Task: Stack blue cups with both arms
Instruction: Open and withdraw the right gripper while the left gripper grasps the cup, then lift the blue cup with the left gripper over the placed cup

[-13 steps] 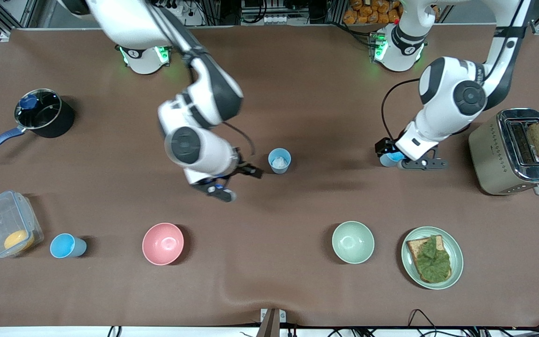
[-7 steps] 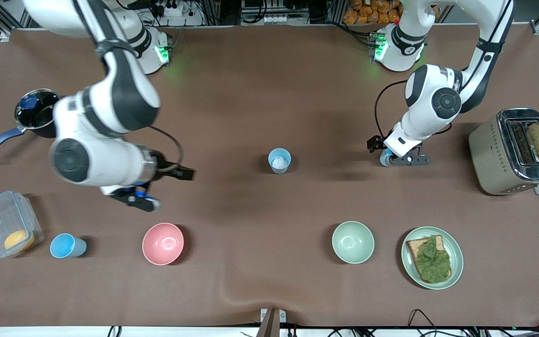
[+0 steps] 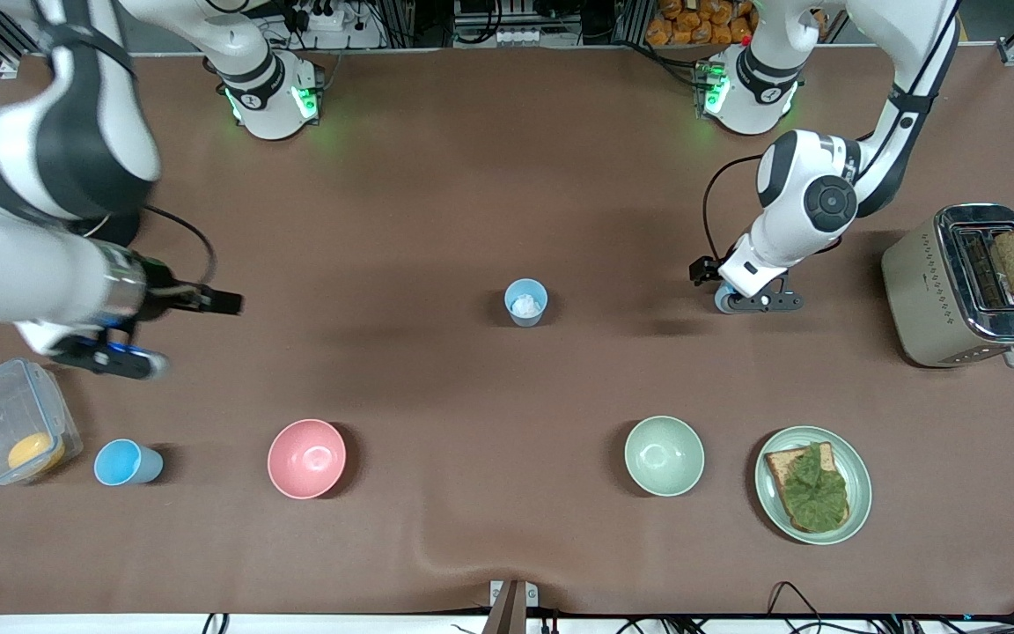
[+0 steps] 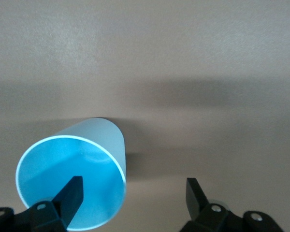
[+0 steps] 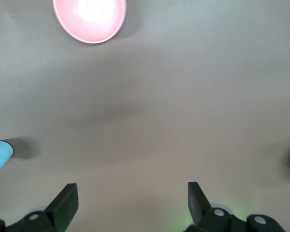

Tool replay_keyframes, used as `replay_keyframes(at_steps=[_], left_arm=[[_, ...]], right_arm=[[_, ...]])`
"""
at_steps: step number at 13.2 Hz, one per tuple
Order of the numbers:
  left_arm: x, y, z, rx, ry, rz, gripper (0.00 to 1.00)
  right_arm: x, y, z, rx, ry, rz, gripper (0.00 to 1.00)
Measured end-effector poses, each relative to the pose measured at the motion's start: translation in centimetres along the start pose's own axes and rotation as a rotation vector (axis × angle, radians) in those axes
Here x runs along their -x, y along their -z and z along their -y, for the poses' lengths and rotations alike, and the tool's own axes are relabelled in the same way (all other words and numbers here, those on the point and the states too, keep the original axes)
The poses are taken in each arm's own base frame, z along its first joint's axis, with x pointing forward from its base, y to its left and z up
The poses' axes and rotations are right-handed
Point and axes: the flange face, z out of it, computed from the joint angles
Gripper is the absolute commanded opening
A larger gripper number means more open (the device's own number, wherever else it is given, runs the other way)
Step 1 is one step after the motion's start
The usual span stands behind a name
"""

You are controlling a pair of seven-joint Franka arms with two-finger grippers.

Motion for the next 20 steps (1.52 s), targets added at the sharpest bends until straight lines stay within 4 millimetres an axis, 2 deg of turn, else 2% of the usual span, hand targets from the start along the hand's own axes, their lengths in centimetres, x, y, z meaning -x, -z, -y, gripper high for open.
replay_keyframes(at_steps=[1,4,6,9,12,13,14,18,20], left_arm=[[0.0,-0.1,0.2,0.0,0.004,0.001,0.0],[-0.2,0.1,1.8,0.001,0.034,0.01,0.0],[-0.4,1.1,2.5,0.0,0.048,0.007,0.0],[-0.9,3.8,2.2,0.004,0.042,-0.044,0.0],[-1.5,6.6,1.3,0.009,0.028,-0.086,0.0],[-1.9,7.9,0.3,0.013,0.01,-0.108,0.0],[-2.1,9.3,-1.5,0.019,-0.022,-0.133,0.0],[-1.3,15.7,-11.6,0.04,-0.186,-0.174,0.0],[-0.1,17.8,-16.5,0.065,-0.223,-0.201,0.0]], right_arm=[[0.7,1.1,-2.3,-0.012,-0.006,-0.011,1.0],[3.2,4.7,-8.2,-0.025,0.02,-0.067,1.0],[4.5,6.5,-10.9,0.008,0.098,-0.1,1.0],[5.7,7.0,-12.0,0.046,0.141,-0.079,1.0],[5.3,6.1,-11.9,0.054,0.127,-0.076,1.0],[5.2,6.2,-11.9,0.053,0.126,-0.083,1.0],[5.2,6.2,-11.9,0.054,0.126,-0.086,1.0],[5.1,6.2,-11.9,0.055,0.124,-0.091,1.0],[5.0,6.2,-11.9,0.055,0.122,-0.093,1.0]])
